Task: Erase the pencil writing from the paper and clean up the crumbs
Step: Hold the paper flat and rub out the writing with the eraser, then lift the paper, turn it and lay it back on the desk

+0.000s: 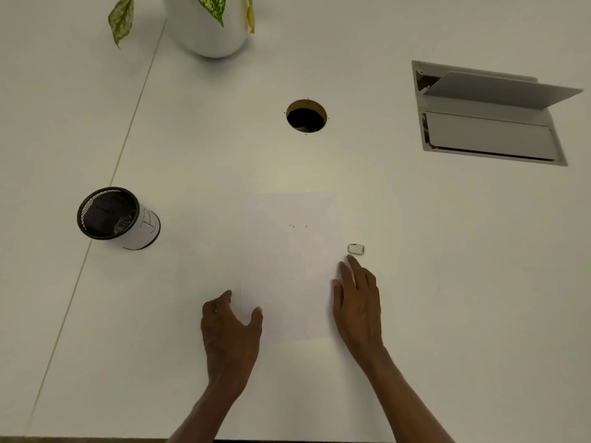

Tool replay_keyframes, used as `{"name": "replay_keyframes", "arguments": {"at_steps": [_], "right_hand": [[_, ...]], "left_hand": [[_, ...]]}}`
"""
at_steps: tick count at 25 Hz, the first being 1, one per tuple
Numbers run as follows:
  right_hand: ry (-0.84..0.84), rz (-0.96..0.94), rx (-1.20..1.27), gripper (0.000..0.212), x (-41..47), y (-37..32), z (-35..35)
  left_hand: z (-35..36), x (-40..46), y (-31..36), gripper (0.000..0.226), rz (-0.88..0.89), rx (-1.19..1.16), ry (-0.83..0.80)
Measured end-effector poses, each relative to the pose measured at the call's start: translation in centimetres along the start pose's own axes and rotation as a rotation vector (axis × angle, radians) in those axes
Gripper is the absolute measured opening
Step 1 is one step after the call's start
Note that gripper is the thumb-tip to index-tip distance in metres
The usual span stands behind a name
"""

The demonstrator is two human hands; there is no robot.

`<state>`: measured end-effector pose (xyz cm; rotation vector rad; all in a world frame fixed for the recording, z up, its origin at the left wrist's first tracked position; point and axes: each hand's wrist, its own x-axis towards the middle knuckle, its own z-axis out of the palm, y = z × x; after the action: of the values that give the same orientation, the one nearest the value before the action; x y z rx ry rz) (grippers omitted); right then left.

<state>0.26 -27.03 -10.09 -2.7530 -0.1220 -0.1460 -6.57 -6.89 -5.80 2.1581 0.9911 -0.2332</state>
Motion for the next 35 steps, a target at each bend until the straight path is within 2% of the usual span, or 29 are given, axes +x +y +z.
{"name": "replay_keyframes", "arguments": {"at_steps": [6,10,12,14,16,19,24,32,35], "right_hand": [[0.018,-0.047,0.03,0.03,3.4,2.3,-0.6],[-0.099,0.085,0.155,0.012,6.3,3.0,-1.6],[-0.085,0.126,0.125,0.006,6.5,2.9,-2.1],[-0.021,0.195,0.134,0.026,4.7,2.0,-2.3],[0.003,0.244,0.164,0.033,1.6,-0.1,-2.2],[-0.2,0.314,0.127,0.049,-2.0,-3.1,-2.0],[-0.303,0.415,0.173,0.055,-1.1,-3.8,-2.4],[-0.414,0.528,0.239,0.062,-0.6,-3.4,-2.8],[-0.37,0.562,0.277,0.05,-1.7,-4.0,-4.4]], "left_hand": [[0.2,-0.5,-1.0,0.061,0.068,0.076,0.024],[0.2,-1.0,-0.9,0.057,0.059,0.065,0.031],[0.3,-1.3,-0.8,0.056,0.044,0.055,0.025],[0.4,-1.8,-0.4,0.057,0.018,0.036,0.013],[0.4,-2.2,0.0,0.058,-0.005,0.007,0.009],[0.4,-2.6,0.8,0.062,-0.045,-0.025,0.0],[0.5,-2.7,1.3,0.059,-0.064,-0.003,-0.016],[0.2,-2.6,1.2,0.042,-0.209,-0.16,-0.047],[0.0,-2.5,0.5,0.028,-0.268,-0.212,-0.1]]}}
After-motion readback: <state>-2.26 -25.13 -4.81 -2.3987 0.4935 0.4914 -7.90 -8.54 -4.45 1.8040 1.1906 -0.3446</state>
